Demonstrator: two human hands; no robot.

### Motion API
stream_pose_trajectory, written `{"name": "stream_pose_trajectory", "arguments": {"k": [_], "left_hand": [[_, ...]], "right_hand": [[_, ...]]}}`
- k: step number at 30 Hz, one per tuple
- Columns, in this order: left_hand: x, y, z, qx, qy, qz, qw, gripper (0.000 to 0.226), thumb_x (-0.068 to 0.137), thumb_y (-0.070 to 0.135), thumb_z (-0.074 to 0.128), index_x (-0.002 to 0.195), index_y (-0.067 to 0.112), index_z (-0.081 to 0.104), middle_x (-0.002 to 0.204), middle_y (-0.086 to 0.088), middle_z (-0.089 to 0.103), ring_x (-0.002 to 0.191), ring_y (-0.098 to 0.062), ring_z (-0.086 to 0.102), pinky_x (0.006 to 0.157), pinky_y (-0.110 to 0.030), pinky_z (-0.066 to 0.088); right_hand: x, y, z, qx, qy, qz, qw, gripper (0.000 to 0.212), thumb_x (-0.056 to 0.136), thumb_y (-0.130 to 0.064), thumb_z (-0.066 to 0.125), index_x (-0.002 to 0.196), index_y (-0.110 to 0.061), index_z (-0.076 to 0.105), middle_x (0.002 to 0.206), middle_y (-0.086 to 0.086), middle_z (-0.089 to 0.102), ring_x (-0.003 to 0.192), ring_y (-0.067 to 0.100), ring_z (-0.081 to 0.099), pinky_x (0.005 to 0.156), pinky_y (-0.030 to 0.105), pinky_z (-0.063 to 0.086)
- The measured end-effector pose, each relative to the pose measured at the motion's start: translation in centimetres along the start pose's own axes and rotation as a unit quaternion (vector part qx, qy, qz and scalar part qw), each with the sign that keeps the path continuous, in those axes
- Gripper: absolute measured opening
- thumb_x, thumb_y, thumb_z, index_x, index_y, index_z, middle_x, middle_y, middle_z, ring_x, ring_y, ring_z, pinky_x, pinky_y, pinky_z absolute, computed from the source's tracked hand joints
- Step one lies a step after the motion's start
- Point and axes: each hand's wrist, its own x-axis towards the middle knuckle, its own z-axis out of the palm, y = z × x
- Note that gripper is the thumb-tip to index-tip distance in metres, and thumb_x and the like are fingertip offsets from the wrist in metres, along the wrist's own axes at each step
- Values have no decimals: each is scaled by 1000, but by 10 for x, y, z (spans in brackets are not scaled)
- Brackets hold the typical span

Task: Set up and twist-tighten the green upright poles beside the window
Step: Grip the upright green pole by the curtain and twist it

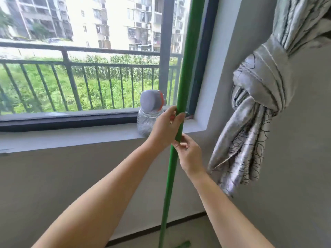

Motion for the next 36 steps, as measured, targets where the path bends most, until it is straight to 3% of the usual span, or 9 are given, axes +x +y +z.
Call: {"name": "stream_pose_trajectory", "arguments": {"k": [2,4,7,11,16,22,25,31,36], "left_hand": [[-18,-8,-43,0,12,-7,1000,19,91,20,48,103,8,57,88,-12,67,73,-23,60,63,-15,48],[-36,-16,-85,4,20,-13,1000,19,91,20,49,104,9,57,89,-10,67,73,-19,60,57,-8,44],[-63,-26,-148,1,31,-15,999,9,90,21,50,94,14,56,84,-10,65,75,-24,60,67,-28,46],[-100,-29,-219,3,49,-28,998,18,91,23,49,102,10,57,91,-15,68,82,-30,64,75,-37,51],[-145,-32,-286,18,78,-47,996,18,91,22,48,102,10,56,93,-18,66,85,-34,63,73,-40,52],[-205,-31,-358,29,135,-49,989,8,92,23,48,95,19,53,90,-17,65,83,-34,62,76,-45,53],[-233,-29,-391,34,153,-59,986,11,92,22,48,99,16,54,87,-10,63,83,-29,62,80,-42,54],[-289,-32,-466,33,168,-53,984,12,91,21,49,100,14,55,84,-9,63,77,-23,60,77,-36,53],[-334,-40,-545,42,166,-40,984,15,91,21,49,102,12,54,82,-10,62,75,-24,60,77,-39,54]], "right_hand": [[-21,-20,37,25,-16,-7,1000,11,84,-21,64,95,-22,65,86,3,69,69,7,60,68,17,49],[-43,-41,74,36,-29,-7,999,14,85,-21,62,99,-20,65,81,-5,67,67,-3,59,62,6,43],[-74,-69,127,49,-43,-9,998,14,84,-20,63,98,-21,64,82,-4,66,67,-9,58,61,4,42],[-109,-102,185,52,-69,-13,996,10,84,-19,63,92,-25,63,85,1,67,65,-4,59,64,9,45],[-152,-131,240,74,-115,-7,991,14,83,-16,63,95,-22,65,87,0,70,78,14,64,79,32,53],[-204,-164,298,89,-176,-31,980,22,83,-19,63,105,-16,65,96,3,71,88,18,67,82,30,53],[-233,-185,323,87,-195,-29,977,24,83,-19,63,108,-15,64,96,3,71,88,16,66,80,25,53],[-293,-222,379,90,-224,-35,970,28,84,-21,62,111,-16,62,97,4,71,89,18,67,81,31,55],[-345,-260,443,89,-220,-42,971,25,84,-23,62,109,-19,63,93,-1,70,87,13,66,81,30,55]]}}
